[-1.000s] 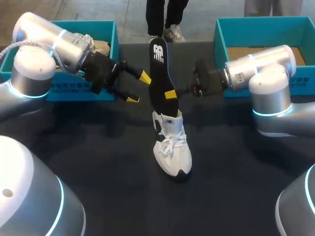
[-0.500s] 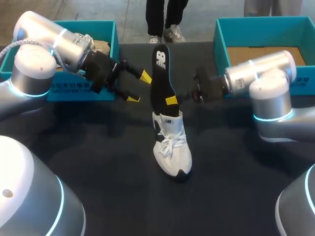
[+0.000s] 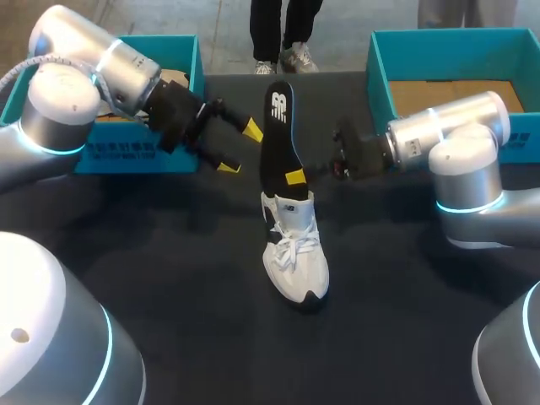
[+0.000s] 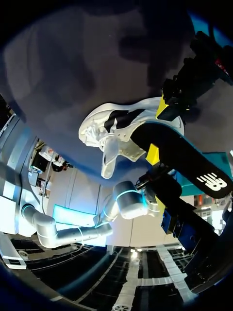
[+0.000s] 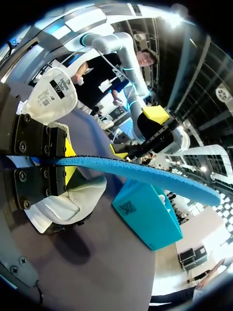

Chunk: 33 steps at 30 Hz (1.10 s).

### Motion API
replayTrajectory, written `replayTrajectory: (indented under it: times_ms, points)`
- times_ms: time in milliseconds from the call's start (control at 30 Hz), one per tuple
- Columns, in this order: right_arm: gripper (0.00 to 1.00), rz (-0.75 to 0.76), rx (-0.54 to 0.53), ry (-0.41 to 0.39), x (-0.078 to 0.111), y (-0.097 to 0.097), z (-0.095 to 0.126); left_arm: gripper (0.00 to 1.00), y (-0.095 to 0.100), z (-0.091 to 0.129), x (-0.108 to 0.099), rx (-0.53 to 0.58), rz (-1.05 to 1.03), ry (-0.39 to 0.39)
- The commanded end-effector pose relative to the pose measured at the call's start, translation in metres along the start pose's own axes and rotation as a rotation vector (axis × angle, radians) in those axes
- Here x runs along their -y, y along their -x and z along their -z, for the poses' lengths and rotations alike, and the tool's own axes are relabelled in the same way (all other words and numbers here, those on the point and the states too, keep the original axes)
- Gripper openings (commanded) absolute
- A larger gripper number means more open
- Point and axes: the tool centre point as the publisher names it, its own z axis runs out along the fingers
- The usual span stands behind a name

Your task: Take the shoe out of the shoebox, open the shoe tongue, remove and reinsert the insole, then place the shoe into the shoebox

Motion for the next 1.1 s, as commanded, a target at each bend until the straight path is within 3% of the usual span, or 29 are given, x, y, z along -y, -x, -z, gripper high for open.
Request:
replayTrajectory:
  times_ms: [33,367,400,500,533,933,1100]
  points:
    - [0.00,0.004,0.002,-0.004,0.000,-0.002,-0.001,1.00,0.008,0.003,-0.004,-0.015,0.006,-0.007]
    - [0.00,0.020,-0.005,-0.013,-0.005,-0.002,-0.002,1.00,0.013,0.004,-0.003,-0.017,0.020,0.005]
    - [0.02,0.021,-0.005,-0.013,-0.005,-0.002,-0.002,1.00,0.013,0.004,-0.003,-0.016,0.021,0.005]
    - [0.25,0.023,-0.006,-0.015,-0.006,-0.002,-0.002,1.00,0.012,0.004,-0.002,-0.017,0.024,0.005]
    - [0.27,0.024,-0.006,-0.015,-0.006,-0.002,-0.002,1.00,0.012,0.005,-0.002,-0.016,0.024,0.006]
    - [0.27,0.062,0.006,-0.022,-0.022,-0.001,0.001,1.00,0.015,0.005,-0.002,-0.010,0.017,0.006]
    - [0.22,0.083,0.006,-0.025,-0.029,0.001,0.002,1.00,0.015,0.005,-0.003,-0.010,0.016,0.004]
